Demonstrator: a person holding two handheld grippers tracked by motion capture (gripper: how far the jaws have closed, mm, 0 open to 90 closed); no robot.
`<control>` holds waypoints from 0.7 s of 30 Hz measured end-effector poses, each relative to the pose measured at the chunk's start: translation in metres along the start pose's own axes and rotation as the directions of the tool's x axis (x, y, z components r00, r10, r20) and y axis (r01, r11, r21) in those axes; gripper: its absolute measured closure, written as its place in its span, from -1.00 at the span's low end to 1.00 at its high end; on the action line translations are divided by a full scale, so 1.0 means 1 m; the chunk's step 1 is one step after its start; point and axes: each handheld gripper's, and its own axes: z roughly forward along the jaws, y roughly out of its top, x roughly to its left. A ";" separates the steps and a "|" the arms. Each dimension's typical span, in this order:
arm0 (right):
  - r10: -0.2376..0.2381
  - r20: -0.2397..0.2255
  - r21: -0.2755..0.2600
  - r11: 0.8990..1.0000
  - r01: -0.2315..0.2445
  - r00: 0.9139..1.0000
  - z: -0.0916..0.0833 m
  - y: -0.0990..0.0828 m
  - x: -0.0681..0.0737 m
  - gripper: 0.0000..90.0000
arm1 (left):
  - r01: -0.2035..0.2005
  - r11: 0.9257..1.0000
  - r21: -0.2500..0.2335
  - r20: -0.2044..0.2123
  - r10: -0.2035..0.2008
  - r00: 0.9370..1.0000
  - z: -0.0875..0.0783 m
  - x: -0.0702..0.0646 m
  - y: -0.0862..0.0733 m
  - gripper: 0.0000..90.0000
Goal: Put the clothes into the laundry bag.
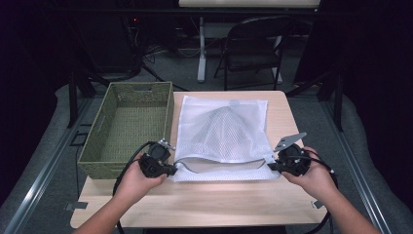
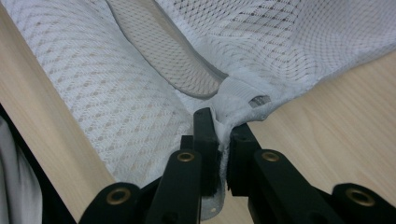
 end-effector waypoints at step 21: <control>0.076 -0.019 0.001 0.997 -0.076 0.997 0.041 -0.040 0.019 0.87 | 0.027 1.000 0.007 -0.010 -0.027 1.000 0.037 -0.002 -0.033 0.94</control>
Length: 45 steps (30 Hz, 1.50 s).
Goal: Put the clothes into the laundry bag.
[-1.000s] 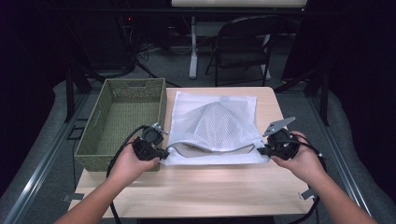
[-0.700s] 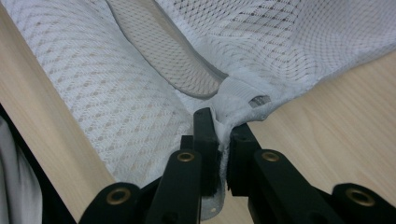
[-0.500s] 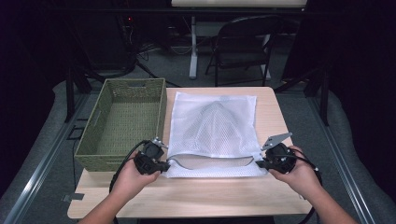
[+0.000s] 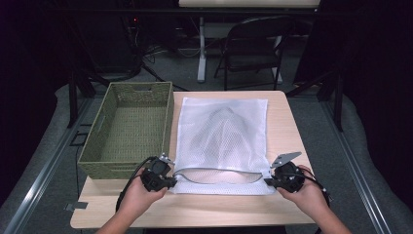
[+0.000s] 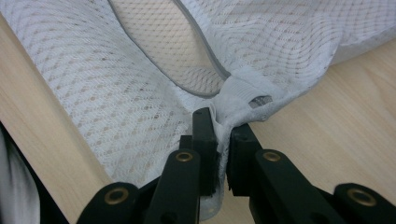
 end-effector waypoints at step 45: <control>0.071 0.041 -0.028 0.997 -0.070 0.997 0.002 -0.017 0.016 -0.15 | 0.035 0.997 -0.067 -0.011 -0.036 0.999 0.007 -0.001 -0.023 -0.08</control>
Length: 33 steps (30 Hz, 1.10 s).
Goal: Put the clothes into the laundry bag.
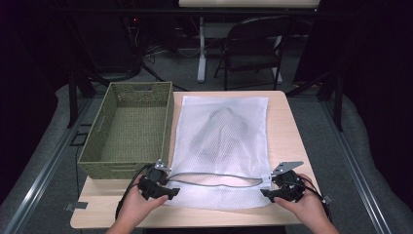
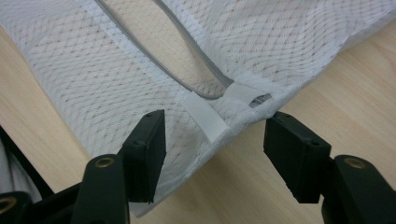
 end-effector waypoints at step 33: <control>-0.100 -0.039 -0.112 0.989 0.095 0.994 0.011 0.032 0.035 -0.12 | -0.082 0.992 -0.091 0.041 0.086 0.995 0.008 -0.021 0.029 -0.03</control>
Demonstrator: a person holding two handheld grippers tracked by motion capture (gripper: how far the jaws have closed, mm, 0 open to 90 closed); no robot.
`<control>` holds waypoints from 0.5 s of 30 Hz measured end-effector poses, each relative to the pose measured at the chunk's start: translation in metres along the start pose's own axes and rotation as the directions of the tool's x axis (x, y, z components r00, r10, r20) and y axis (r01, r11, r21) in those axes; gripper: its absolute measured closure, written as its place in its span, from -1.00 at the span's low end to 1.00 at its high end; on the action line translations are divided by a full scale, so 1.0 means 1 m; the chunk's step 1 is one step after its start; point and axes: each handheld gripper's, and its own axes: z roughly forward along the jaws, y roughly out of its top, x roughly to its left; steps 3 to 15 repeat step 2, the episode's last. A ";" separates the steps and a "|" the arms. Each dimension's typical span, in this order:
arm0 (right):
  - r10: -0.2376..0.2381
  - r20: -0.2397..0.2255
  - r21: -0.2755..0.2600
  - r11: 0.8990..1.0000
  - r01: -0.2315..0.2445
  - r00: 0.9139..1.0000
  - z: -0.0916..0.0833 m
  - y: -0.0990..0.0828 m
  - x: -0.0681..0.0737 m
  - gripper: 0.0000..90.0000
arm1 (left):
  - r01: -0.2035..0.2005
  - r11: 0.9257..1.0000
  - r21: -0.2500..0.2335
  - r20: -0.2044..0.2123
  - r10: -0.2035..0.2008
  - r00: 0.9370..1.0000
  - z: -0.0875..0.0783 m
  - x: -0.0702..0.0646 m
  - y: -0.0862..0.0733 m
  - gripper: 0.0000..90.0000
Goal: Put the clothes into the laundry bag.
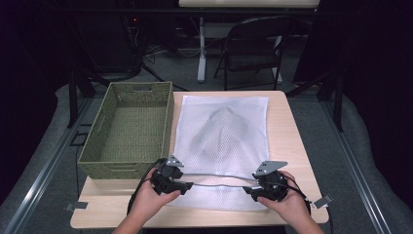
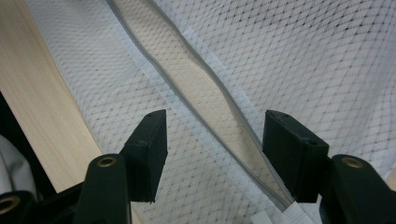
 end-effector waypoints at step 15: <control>-0.002 0.004 -0.003 1.000 0.002 1.000 0.003 -0.002 0.002 -0.12 | -0.007 1.000 0.003 0.001 0.007 1.000 0.001 0.000 -0.001 -0.03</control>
